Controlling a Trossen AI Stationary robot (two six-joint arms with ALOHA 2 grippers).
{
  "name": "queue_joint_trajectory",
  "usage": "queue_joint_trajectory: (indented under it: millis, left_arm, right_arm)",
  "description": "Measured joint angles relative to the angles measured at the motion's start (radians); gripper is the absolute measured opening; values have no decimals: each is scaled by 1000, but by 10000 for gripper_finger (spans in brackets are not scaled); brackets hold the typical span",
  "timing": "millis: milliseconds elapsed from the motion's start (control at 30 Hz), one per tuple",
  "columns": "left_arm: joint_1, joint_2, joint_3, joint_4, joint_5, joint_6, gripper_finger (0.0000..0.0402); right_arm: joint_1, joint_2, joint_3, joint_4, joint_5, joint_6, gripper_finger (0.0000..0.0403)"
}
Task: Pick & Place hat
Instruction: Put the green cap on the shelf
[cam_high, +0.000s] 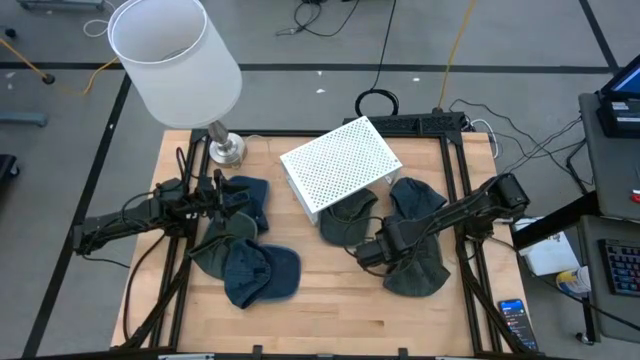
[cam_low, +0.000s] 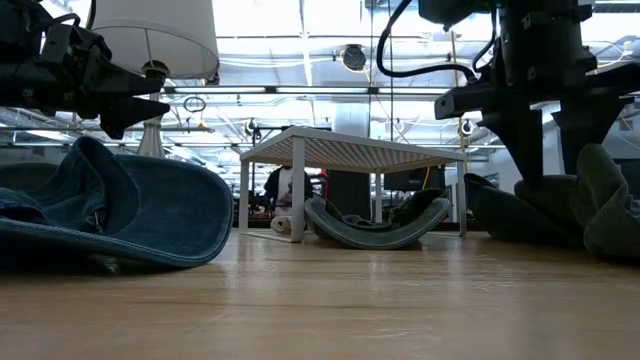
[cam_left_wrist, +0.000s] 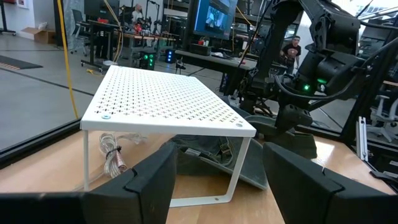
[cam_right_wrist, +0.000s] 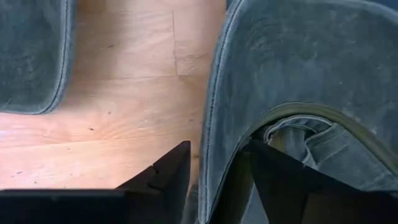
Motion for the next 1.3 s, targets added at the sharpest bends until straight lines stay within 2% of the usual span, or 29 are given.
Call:
queue_joint_trajectory:
  millis: [333, 400, 767, 900, 1133, 1300]
  left_arm:
    - [0, 0, 0, 0, 0, 0, 241]
    - [0, 0, 0, 0, 0, 0, 241]
    - [0, 0, 0, 0, 0, 0, 241]
    - [0, 0, 0, 0, 0, 0, 241]
    - [0, 0, 0, 0, 0, 0, 241]
    - [0, 0, 0, 0, 0, 0, 241]
  right_arm:
    - [0, -1, -29, 55, -4, 4, 25]
    - [0, -1, -29, 52, -6, -4, 10]
    - [17, -87, -14, 30, 9, -94, 5]
    - [37, -168, -13, 22, 75, -162, 5]
    - [65, -328, -13, 21, 257, -359, 5]
    - [82, -424, -13, 22, 291, -552, 5]
